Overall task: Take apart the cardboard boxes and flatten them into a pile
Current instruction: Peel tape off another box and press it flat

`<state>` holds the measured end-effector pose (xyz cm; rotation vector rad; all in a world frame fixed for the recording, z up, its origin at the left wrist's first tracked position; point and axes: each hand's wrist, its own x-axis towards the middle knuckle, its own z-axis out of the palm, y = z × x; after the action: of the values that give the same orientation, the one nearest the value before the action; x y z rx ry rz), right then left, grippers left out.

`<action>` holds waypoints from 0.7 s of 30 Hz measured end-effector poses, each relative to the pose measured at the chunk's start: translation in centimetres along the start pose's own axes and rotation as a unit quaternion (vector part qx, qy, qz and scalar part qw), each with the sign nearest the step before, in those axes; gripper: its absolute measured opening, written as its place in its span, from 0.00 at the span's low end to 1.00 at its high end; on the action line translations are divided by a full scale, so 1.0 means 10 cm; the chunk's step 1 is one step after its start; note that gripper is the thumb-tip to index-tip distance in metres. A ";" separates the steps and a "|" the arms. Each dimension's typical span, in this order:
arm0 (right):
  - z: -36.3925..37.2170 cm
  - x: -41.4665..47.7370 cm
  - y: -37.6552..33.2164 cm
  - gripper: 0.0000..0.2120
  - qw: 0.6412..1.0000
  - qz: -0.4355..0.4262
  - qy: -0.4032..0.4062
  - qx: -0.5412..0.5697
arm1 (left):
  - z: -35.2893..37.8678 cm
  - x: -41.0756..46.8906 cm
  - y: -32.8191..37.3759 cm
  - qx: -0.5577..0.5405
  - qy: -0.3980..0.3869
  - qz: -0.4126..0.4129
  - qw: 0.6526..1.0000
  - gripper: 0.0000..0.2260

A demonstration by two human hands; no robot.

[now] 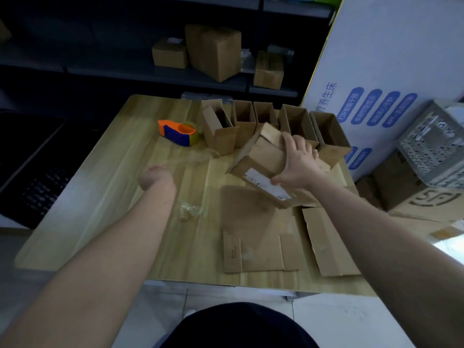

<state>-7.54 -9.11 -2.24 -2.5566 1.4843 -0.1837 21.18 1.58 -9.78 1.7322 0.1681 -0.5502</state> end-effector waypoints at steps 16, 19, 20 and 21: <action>0.14 0.02 -0.26 0.57 1.000 0.000 -0.026 0.014 | -0.33 -0.09 -1.00 0.493 -0.288 0.256 0.780 0.13; 0.19 -0.01 -0.26 0.57 0.999 0.007 -0.033 0.014 | -0.29 -0.19 -1.12 0.582 -0.337 0.222 0.706 0.19; 0.20 -0.01 -0.26 0.57 0.999 0.009 -0.036 0.014 | -0.28 -0.21 -1.10 0.595 -0.338 0.213 0.697 0.23; 0.21 -0.01 -0.26 0.57 0.999 0.010 -0.038 0.013 | -0.26 -0.21 -1.09 0.605 -0.349 0.220 0.681 0.26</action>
<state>-5.00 -7.55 -3.71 -2.4987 1.4686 -0.0998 15.69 7.03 -18.10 2.4930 -1.4501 -1.0239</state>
